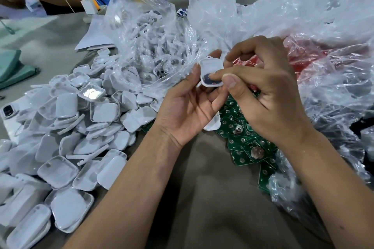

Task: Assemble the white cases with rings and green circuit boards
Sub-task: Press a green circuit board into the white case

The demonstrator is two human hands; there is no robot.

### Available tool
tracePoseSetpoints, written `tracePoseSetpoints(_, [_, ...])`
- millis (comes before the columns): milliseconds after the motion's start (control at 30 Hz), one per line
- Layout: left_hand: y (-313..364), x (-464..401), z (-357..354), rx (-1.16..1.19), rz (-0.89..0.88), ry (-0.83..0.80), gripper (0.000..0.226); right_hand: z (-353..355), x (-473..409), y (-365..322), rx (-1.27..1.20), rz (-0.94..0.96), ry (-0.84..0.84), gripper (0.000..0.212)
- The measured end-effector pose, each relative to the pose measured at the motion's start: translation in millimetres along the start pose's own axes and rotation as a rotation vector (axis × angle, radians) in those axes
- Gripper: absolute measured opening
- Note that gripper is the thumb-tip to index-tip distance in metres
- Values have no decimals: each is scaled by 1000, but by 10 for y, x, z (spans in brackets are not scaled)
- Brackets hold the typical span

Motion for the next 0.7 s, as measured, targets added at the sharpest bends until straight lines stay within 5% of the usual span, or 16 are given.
tracePoseSetpoints(300, [-10,-15,18,-31,-54,113,42,-57,0,34,-33,-22,-60,23])
tracePoseSetpoints(700, [9,-24,13,12,-58,95,44,-72,-21,121,-452,-160,-152,26])
Point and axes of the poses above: each hand's wrist, its own x-axis away from the middle knuckle, its own z-axis out of the back of the hand, y = z × x, the point moved 2 cm from there along -x, towards the middle knuckle, and after that the axes turned 9 degrees about x, right-handed, at the moved point
